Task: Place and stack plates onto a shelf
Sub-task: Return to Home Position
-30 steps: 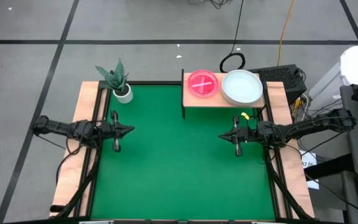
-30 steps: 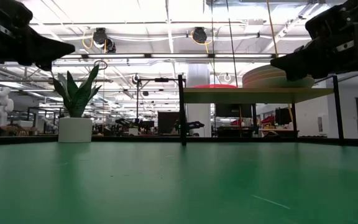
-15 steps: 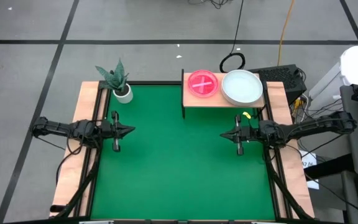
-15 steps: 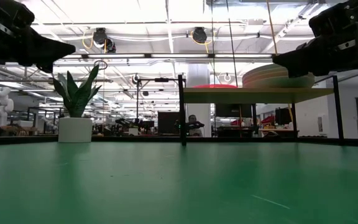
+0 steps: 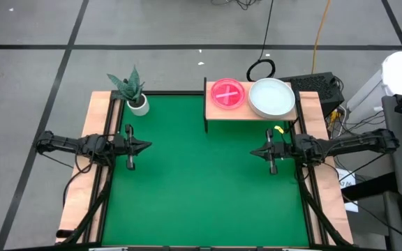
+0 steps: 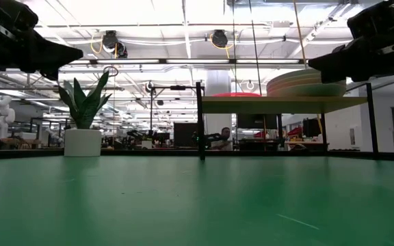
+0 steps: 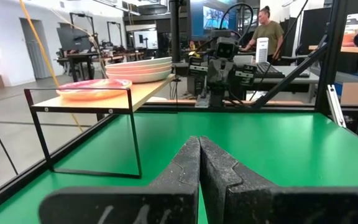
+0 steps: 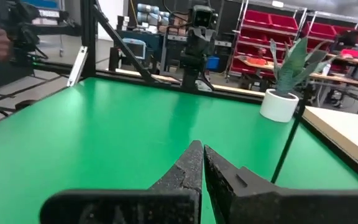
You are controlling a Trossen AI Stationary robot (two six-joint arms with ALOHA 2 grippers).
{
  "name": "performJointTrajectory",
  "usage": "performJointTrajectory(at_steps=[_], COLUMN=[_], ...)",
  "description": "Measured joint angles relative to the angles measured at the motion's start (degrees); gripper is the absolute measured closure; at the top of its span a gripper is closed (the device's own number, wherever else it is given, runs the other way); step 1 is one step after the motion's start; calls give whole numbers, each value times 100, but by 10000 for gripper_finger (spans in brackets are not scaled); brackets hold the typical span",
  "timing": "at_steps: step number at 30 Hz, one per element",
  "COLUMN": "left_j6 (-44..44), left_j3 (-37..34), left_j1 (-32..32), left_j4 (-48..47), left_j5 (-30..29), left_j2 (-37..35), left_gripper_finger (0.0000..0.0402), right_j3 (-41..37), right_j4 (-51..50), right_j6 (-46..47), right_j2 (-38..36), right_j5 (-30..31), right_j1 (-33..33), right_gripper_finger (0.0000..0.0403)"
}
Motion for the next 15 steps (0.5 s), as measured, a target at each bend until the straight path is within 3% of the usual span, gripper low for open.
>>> performJointTrajectory(at_steps=[8, 15], left_j6=[-40, -43], left_j3=[-2, -2], left_j1=[0, 0], left_j4=[0, 0], left_j5=[0, 0], left_j2=[0, 0], left_gripper_finger=[400, 400], right_j3=[0, 2], right_j4=[-111, -588], right_j6=[-138, -149], right_j2=[-246, -907], right_j5=[30, 194], right_j1=[0, -2], right_gripper_finger=[403, 403])
